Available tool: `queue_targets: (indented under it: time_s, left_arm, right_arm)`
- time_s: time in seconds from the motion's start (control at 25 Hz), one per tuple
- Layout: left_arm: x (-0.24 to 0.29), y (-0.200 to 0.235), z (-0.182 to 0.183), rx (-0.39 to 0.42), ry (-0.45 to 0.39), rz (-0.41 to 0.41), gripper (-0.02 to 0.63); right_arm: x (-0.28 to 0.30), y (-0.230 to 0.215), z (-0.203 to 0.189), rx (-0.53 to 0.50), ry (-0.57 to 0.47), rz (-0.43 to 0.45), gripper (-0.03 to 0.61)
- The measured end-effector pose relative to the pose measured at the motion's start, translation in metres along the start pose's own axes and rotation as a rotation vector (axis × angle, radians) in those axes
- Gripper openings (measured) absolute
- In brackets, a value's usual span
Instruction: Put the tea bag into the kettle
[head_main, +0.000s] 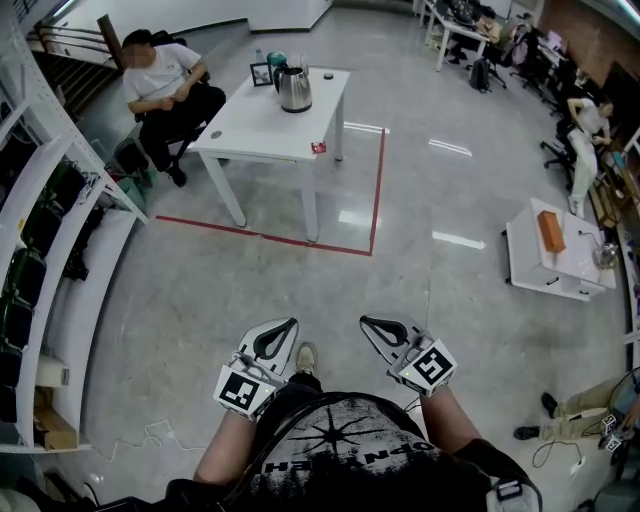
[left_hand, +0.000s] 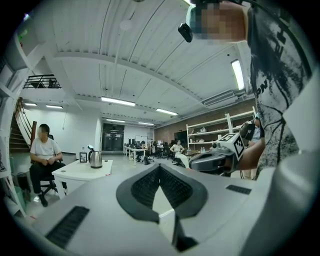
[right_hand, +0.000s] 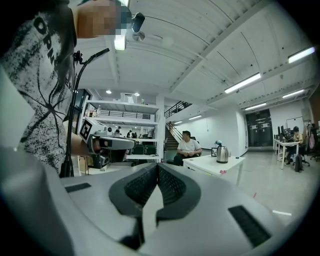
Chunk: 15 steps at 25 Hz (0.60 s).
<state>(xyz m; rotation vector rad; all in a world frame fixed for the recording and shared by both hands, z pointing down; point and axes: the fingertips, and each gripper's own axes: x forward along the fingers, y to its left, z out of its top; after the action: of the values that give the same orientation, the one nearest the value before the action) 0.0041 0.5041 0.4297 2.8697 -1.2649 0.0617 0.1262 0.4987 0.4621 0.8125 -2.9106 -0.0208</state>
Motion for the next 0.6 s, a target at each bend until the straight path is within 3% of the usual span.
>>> queue_targets:
  time_s: [0.2, 0.6]
  left_arm:
    - [0.019, 0.043, 0.010, -0.014, -0.005, -0.017, 0.008]
    - [0.053, 0.115, 0.000, 0.012, 0.013, -0.089, 0.008]
  right_arm:
    - [0.042, -0.021, 0.022, -0.021, -0.039, 0.006, 0.011]
    - [0.102, -0.064, 0.025, -0.004, 0.003, -0.060, 0.011]
